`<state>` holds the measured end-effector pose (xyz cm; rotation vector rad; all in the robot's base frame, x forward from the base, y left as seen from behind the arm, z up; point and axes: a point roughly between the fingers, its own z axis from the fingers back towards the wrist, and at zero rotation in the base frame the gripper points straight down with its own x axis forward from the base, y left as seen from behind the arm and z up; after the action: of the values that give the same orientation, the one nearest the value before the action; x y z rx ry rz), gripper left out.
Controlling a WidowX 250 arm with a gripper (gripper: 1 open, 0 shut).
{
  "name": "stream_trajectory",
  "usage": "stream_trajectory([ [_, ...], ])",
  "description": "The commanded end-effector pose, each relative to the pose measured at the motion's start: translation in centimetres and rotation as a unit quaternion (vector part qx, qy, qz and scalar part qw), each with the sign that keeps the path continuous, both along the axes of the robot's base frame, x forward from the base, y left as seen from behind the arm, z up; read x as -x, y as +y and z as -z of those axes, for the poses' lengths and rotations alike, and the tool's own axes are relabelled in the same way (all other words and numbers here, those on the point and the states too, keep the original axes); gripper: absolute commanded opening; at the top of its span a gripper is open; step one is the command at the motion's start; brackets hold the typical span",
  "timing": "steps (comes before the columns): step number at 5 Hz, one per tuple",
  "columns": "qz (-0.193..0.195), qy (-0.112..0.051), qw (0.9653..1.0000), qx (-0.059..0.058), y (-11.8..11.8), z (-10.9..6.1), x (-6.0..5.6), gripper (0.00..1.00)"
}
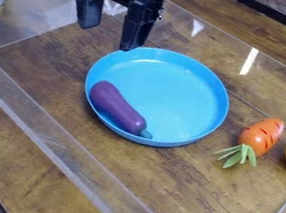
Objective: Move the carrot to the left side
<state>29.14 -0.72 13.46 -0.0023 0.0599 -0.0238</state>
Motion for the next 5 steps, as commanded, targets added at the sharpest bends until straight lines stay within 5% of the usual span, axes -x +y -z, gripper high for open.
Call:
stream_trajectory([
  [1, 0.008, 0.007, 0.9999, 0.000, -0.3, 0.7, -0.2, 1.00],
  [3, 0.048, 0.002, 0.9988, 0.005, -4.6, 2.4, -2.5, 1.00],
  [5, 0.068, -0.019, 0.9975, 0.006, -10.2, 2.9, -4.7, 1.00],
])
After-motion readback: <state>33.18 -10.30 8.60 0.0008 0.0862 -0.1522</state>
